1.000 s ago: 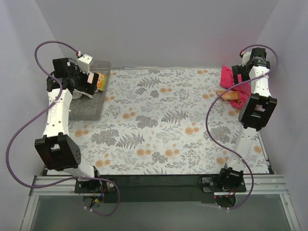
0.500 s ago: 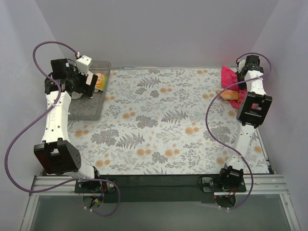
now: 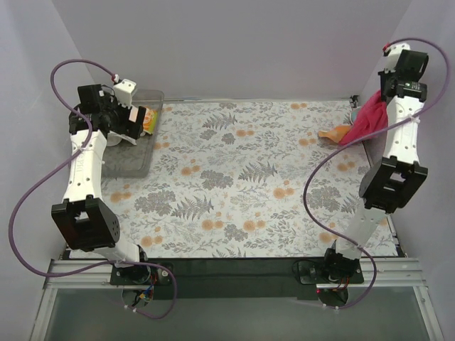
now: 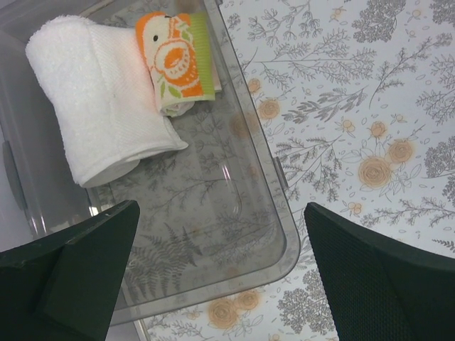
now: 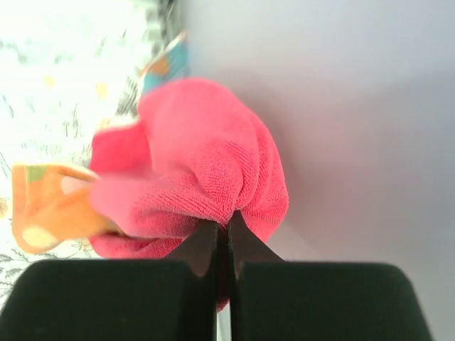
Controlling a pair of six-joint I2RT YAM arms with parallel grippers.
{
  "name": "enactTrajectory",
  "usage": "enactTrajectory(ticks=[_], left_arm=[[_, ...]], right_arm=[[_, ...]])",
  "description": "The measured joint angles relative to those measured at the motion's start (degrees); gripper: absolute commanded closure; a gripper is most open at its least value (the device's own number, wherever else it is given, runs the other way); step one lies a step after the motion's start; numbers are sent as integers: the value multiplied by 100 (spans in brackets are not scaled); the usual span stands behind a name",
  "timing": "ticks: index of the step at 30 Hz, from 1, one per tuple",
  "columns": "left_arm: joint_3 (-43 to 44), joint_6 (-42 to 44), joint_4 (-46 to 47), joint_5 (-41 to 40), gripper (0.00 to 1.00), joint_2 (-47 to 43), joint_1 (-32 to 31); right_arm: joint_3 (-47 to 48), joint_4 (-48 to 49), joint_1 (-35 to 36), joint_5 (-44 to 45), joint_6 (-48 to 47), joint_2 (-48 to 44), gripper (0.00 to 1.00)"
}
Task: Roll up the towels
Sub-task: Grab a towel with the right arm, then move the towel to the center of the board
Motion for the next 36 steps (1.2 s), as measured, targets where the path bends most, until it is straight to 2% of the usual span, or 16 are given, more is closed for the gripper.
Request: enactTrajectory(ticks=[6, 13, 20, 23, 26, 27, 28, 29, 30, 31, 33, 36], left_arm=[[142, -184, 249, 94, 2, 306, 0], [339, -391, 404, 188, 2, 592, 0], [428, -468, 522, 409, 2, 647, 0], [428, -415, 479, 575, 2, 647, 0], [422, -223, 369, 861, 2, 616, 0], [389, -164, 348, 970, 2, 584, 0], [337, -105, 315, 1086, 2, 529, 0], [271, -63, 315, 1163, 2, 472, 0], [173, -17, 299, 1261, 2, 380, 0], [87, 20, 271, 1338, 2, 297, 0], [-66, 118, 216, 1528, 2, 127, 0], [-186, 358, 42, 1880, 2, -63, -4]], right_arm=[[-111, 289, -24, 238, 240, -1541, 99], [-162, 382, -39, 37, 629, -2492, 99], [-970, 522, 125, -1799, 931, -3342, 99], [-1510, 564, 647, -2479, 962, -3543, 99], [-2247, 682, 1554, -2846, 907, -3644, 99], [-2566, 756, 1980, -2931, 887, -3648, 91], [-2903, 835, 2404, -3021, 868, -3622, 75], [-3158, 872, 2736, -3108, 859, -3589, 56], [-3421, 861, 3202, -3198, 857, -3477, 27], [-3571, 839, 3589, -3281, 824, -3307, 17], [-3637, 820, 4207, -3405, 721, -2889, 2], [-3657, 713, 4607, -3491, 599, -2498, 2]])
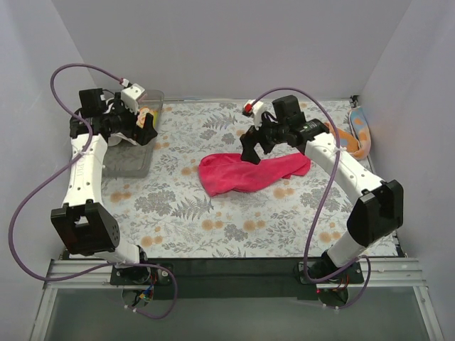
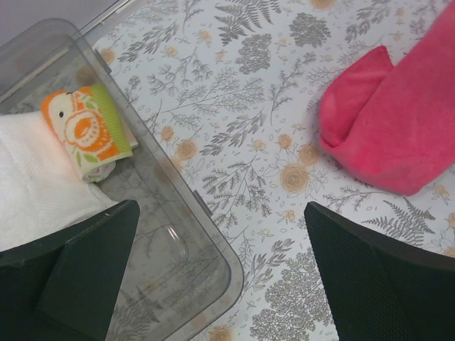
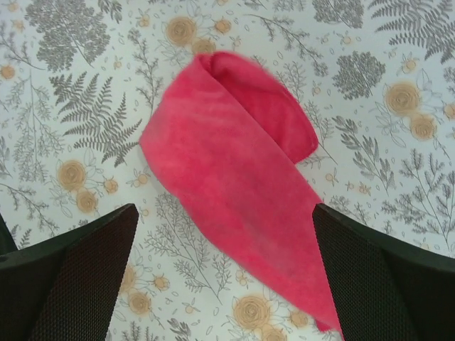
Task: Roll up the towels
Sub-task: Move the towel to the center of the board, then flatten the towel
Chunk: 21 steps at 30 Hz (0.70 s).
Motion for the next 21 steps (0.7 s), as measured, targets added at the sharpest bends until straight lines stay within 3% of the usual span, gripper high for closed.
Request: enactTrajectory(ticks=[4, 9, 12, 17, 21], left_arm=[[-214, 498, -151, 197, 4, -129, -251], [-673, 1049, -275, 66, 28, 63, -1239], [-723, 1202, -245, -46, 38, 586, -1856], [-297, 1182, -142, -393, 45, 1912, -2371], [256, 1132, -11, -564, 36, 2824, -2581]], right_arm=[[-186, -76, -439, 144, -210, -179, 14], [-411, -264, -1488, 391, -372, -168, 39], [-466, -398, -1799, 610, -529, 234, 45], [-745, -654, -1818, 944, -800, 809, 44], [-695, -682, -2061, 1163, -966, 1106, 34]])
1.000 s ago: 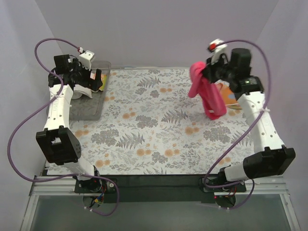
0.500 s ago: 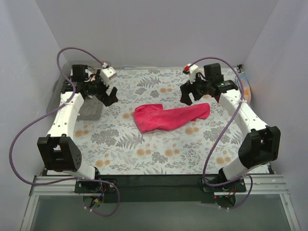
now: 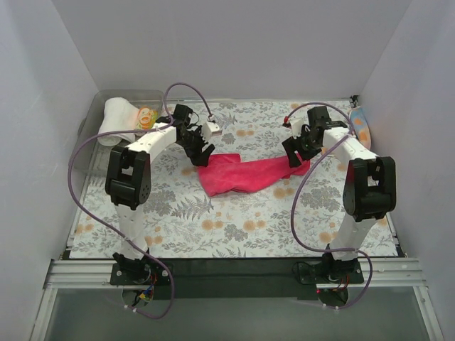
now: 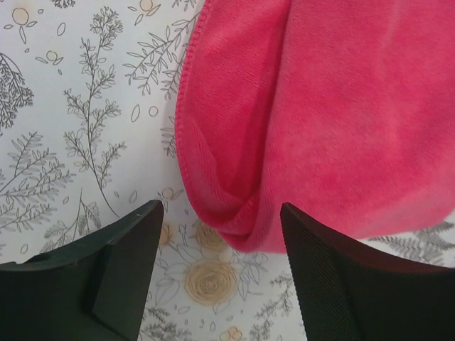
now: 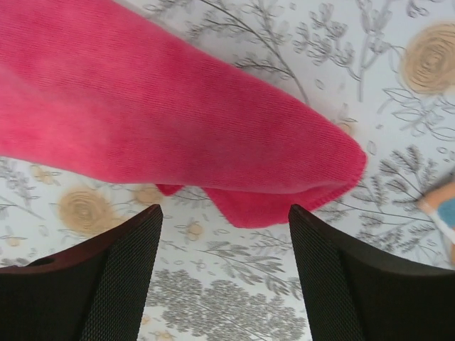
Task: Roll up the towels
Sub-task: Flatten the towel
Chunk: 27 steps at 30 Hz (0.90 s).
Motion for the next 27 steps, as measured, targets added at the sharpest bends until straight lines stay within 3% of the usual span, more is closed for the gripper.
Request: enactTrajectory(ticks=[8, 11, 14, 16, 17, 20, 24, 27], left_arm=[[706, -210, 245, -310, 36, 822, -267], [1045, -291, 409, -393, 38, 1058, -337], [1231, -313, 527, -533, 42, 1237, -404], [1261, -319, 584, -634, 51, 1397, -433], [1261, -330, 579, -645, 51, 1421, -444], [1266, -323, 564, -680, 68, 1486, -455], [1285, -310, 452, -702, 100, 1486, -455], [1414, -350, 278, -811, 100, 1502, -435]], right_arm=[[258, 35, -297, 509, -271, 452, 31], [264, 39, -295, 605, -369, 555, 37], [262, 35, -289, 664, -468, 649, 54], [238, 15, -295, 715, -551, 682, 74], [238, 13, -299, 721, -560, 682, 80], [236, -33, -354, 728, -603, 682, 99], [321, -201, -527, 715, -592, 686, 99], [597, -334, -691, 656, -592, 686, 99]])
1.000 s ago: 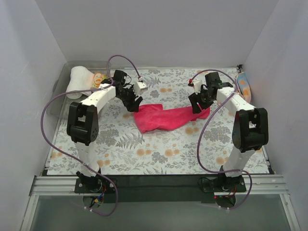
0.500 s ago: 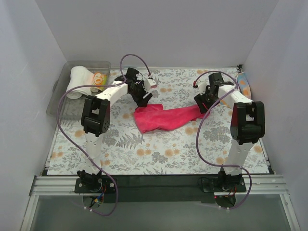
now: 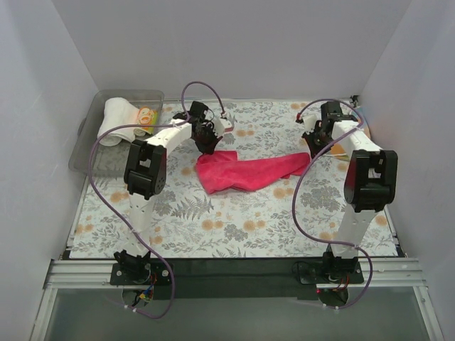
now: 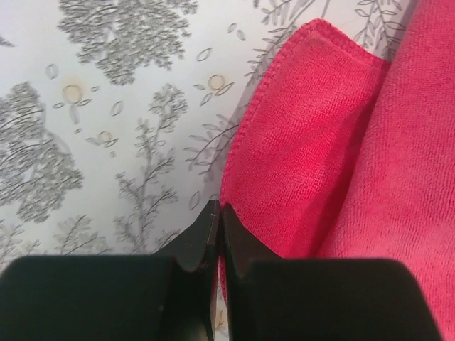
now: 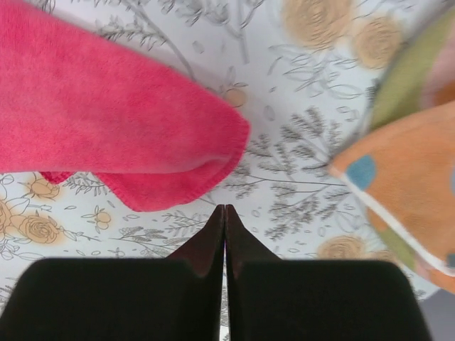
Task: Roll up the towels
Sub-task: Flatten the towel
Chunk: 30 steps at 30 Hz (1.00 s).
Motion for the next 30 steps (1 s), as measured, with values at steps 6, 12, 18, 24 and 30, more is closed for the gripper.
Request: enactTrajectory(ticks=[6, 12, 18, 24, 30], left_arm=[[914, -363, -319, -42, 100, 24, 446], [656, -492, -433, 44, 100, -391, 1056], [-778, -588, -516, 83, 100, -911, 1012], [-1071, -723, -544, 94, 100, -931, 918], [-1069, -868, -549, 94, 100, -975, 929]], right_arm=[[717, -20, -415, -337, -4, -87, 99], [767, -122, -658, -671, -118, -361, 22], [949, -269, -487, -1233, 348, 420, 20], [1213, -350, -181, -1443, 741, 1311, 18], [1729, -273, 94, -1631, 914, 1646, 39]])
